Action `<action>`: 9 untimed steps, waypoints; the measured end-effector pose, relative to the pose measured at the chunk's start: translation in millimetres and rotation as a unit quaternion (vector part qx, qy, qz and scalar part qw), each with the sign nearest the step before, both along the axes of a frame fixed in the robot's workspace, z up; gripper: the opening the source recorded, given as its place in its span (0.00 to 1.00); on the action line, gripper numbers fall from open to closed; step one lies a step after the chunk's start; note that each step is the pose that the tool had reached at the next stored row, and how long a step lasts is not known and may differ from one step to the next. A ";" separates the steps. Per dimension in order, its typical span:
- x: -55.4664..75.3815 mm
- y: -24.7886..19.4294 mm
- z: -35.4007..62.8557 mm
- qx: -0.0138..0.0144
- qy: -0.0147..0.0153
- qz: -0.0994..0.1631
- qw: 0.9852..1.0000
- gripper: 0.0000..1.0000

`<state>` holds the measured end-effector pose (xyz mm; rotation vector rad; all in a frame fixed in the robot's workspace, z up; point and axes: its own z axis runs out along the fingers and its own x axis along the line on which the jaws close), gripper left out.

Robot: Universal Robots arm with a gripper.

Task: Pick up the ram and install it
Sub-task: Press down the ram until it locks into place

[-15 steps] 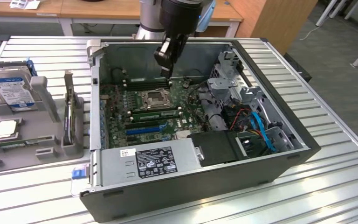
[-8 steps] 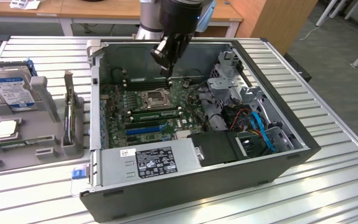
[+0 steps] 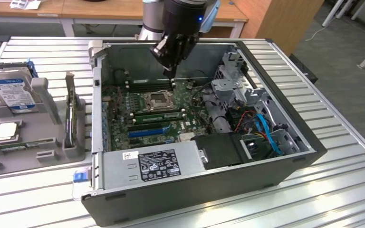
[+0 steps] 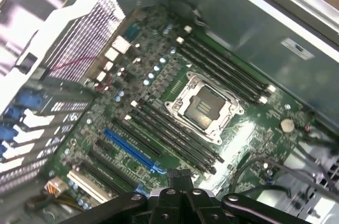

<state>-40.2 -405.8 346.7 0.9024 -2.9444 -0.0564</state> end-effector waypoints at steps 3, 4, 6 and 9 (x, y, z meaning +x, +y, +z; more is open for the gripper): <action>0.0 0.0 0.0 0.000 0.000 -0.027 1.000 0.11; 0.0 0.0 0.0 0.000 0.000 -0.037 0.999 0.11; 0.0 0.0 0.0 0.000 0.000 -0.055 0.999 0.11; 0.0 0.0 0.0 0.000 0.000 -0.081 0.997 0.11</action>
